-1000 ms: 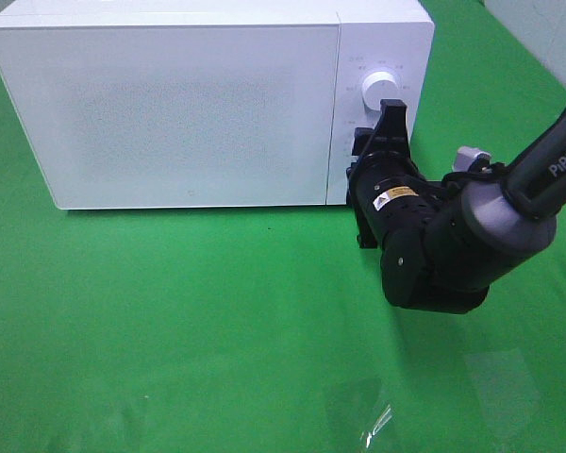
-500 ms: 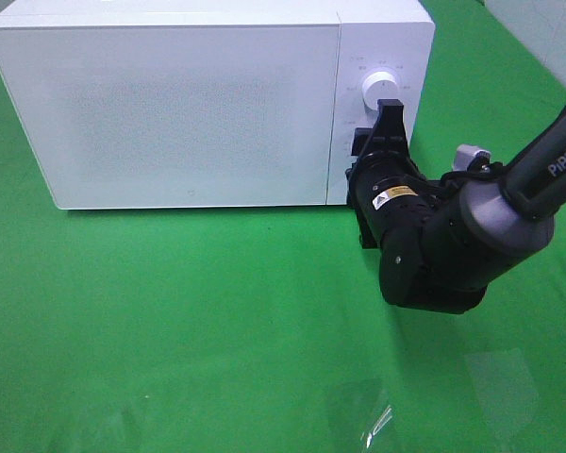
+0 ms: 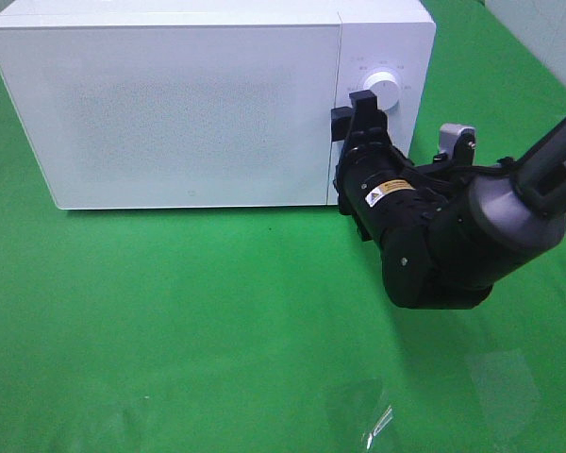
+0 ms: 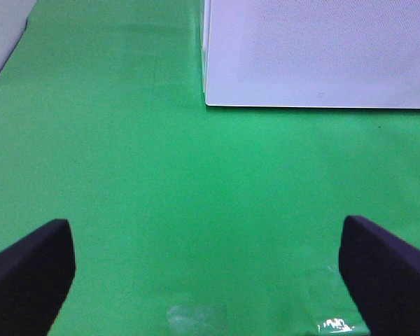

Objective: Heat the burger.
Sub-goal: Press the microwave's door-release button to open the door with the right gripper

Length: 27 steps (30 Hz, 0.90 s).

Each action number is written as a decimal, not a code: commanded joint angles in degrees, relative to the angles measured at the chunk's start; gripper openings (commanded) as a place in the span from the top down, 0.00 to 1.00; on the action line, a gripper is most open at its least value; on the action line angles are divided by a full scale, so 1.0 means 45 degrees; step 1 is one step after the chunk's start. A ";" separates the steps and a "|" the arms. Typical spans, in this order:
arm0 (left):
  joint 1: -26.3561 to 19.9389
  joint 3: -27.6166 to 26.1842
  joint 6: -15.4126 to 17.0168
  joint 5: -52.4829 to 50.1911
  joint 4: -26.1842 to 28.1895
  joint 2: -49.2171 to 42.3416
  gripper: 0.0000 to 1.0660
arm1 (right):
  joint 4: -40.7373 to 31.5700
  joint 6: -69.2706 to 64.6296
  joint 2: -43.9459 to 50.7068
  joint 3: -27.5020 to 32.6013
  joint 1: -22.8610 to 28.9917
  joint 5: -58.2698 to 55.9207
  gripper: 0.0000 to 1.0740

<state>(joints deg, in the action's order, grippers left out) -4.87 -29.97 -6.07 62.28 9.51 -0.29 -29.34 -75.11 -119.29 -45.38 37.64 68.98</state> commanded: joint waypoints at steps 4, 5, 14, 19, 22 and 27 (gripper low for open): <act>-0.0013 0.0051 -0.0025 -0.0191 0.0102 -0.0064 0.12 | 0.0497 0.1693 0.1159 0.0713 -0.0038 0.0000 0.33; -0.0013 0.0051 -0.0025 -0.0191 0.0102 -0.0064 0.12 | 0.0968 0.2585 0.1655 0.0879 -0.0038 -0.1044 0.33; -0.0013 0.0051 -0.0025 -0.0191 0.0102 -0.0064 0.12 | 0.1770 0.7856 0.4100 0.0955 -0.0064 -0.6685 0.33; -0.0013 0.0051 -0.0025 -0.0191 0.0102 -0.0064 0.12 | 0.1872 1.0237 0.4686 0.0942 -0.0064 -0.7920 0.33; -0.0013 0.0051 -0.0025 -0.0191 0.0102 -0.0064 0.12 | 0.2024 1.2707 0.5386 0.0929 -0.0064 -0.9791 0.33; -0.0013 0.0051 -0.0025 -0.0191 0.0102 -0.0064 0.12 | 0.3158 1.4502 0.6124 0.0917 -0.0064 -1.1892 0.33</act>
<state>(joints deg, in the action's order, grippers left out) -4.87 -29.97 -6.07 62.28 9.51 -0.29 -18.79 -15.18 -93.79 -41.14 37.64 20.97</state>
